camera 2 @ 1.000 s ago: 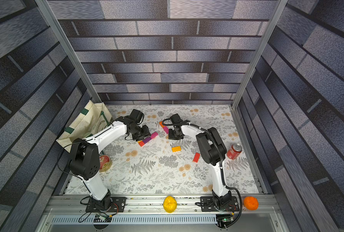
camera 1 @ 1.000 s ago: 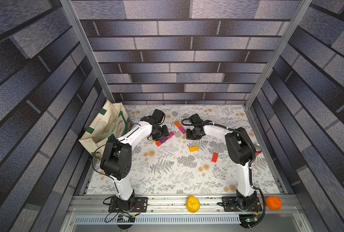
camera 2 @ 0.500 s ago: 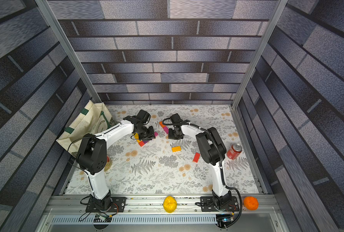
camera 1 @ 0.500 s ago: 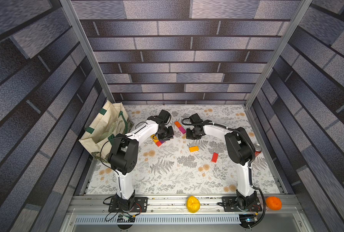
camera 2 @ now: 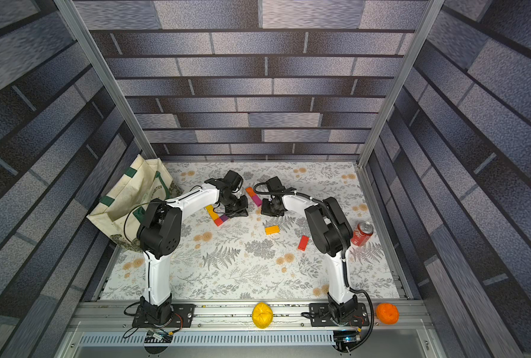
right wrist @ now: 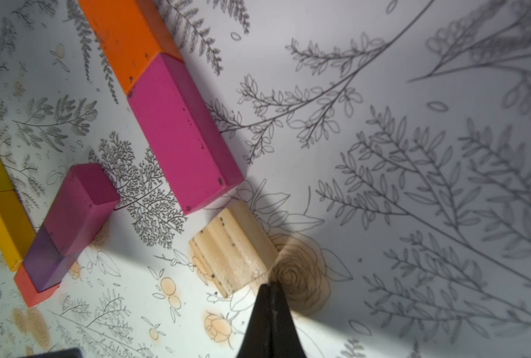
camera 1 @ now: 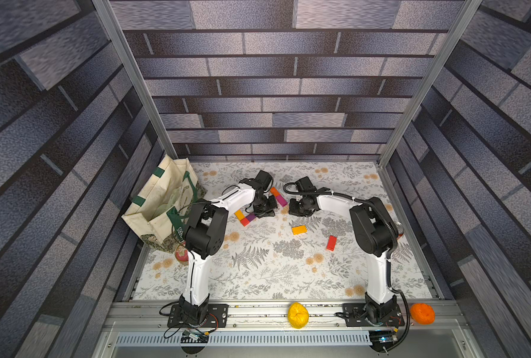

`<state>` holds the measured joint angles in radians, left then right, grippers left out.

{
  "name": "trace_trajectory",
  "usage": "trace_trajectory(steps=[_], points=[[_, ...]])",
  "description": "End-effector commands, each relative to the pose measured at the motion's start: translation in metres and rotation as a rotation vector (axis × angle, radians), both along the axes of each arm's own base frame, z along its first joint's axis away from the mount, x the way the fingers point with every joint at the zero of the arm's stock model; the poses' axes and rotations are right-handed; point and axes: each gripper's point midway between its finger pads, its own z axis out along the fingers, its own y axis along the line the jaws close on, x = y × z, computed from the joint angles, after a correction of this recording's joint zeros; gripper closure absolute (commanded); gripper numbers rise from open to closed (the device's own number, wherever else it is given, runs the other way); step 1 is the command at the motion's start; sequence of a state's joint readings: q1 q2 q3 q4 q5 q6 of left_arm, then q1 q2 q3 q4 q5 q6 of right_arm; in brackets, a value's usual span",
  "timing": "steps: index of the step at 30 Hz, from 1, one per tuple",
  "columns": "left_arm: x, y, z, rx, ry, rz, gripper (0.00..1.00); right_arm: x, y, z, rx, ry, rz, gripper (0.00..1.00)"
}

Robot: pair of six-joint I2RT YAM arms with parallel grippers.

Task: Assemble the letter v with building blocks
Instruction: Assemble the building block at the center of the board.

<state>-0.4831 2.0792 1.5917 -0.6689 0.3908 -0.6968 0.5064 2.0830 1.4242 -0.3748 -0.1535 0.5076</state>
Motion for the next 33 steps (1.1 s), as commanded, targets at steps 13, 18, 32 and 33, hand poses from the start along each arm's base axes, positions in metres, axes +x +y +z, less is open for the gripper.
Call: trace_trajectory(steps=[13, 18, 32, 33], points=[[0.011, -0.02, -0.02, -0.03, 0.043, 0.031, 1.0, -0.016, -0.01, -0.019, 0.07, 0.099, -0.071, 1.0], [0.014, -0.023, -0.026, -0.019, 0.042, 0.05, 1.0, -0.018, -0.009, -0.019, 0.096, 0.103, -0.085, 1.0], [0.024, -0.028, -0.038, -0.001, 0.024, 0.108, 1.0, -0.024, -0.014, -0.026, 0.121, 0.117, -0.112, 1.0], [0.025, -0.028, -0.039, 0.0, 0.023, 0.108, 1.0, -0.024, -0.015, -0.026, 0.121, 0.118, -0.115, 1.0]])
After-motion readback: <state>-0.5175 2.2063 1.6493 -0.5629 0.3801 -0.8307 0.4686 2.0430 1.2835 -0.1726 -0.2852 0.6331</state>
